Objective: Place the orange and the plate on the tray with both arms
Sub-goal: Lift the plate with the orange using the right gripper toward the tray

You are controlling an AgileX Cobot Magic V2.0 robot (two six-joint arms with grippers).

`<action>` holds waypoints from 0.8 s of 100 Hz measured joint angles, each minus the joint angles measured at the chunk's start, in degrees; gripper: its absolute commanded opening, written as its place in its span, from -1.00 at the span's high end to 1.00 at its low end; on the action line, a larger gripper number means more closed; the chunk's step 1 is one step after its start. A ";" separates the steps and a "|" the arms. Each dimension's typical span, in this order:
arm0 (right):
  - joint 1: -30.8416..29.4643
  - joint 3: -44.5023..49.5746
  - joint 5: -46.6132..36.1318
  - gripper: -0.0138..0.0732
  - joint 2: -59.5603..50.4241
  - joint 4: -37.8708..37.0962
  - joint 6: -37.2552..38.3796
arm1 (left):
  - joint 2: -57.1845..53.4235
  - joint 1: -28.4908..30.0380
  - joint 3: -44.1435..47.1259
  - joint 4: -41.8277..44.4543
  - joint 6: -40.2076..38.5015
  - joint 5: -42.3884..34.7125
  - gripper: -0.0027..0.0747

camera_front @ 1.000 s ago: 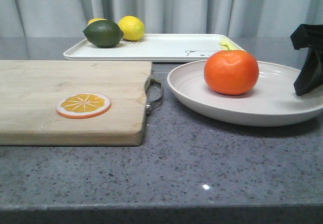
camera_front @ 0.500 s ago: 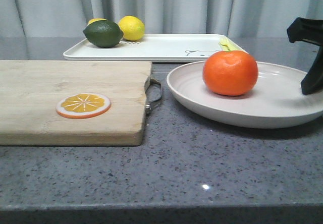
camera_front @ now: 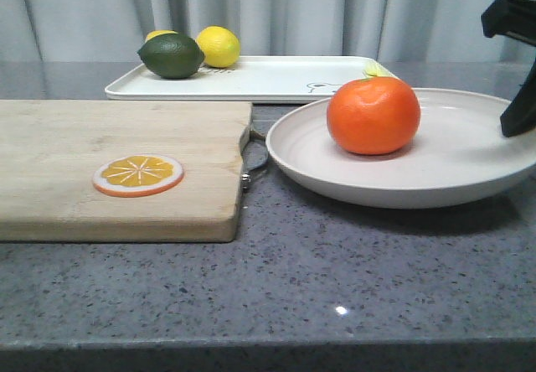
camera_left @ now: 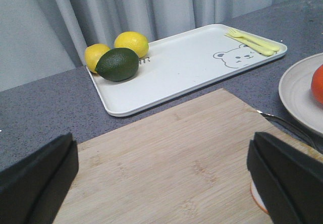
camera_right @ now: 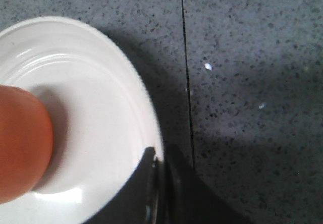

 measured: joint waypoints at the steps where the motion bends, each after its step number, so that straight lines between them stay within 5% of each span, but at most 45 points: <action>1: 0.00 -0.16 0.20 0.83 0.02 0.00 -0.01 | 0.00 0.00 0.00 0.00 0.00 0.00 -0.76; 37: 0.00 -15.57 4.08 0.83 2.67 0.14 -0.40 | 0.00 0.00 0.00 0.00 0.00 0.00 -0.76; 80: 0.00 -43.80 6.98 0.83 27.87 2.17 -0.40 | 0.00 0.00 0.00 0.00 0.00 0.00 -0.76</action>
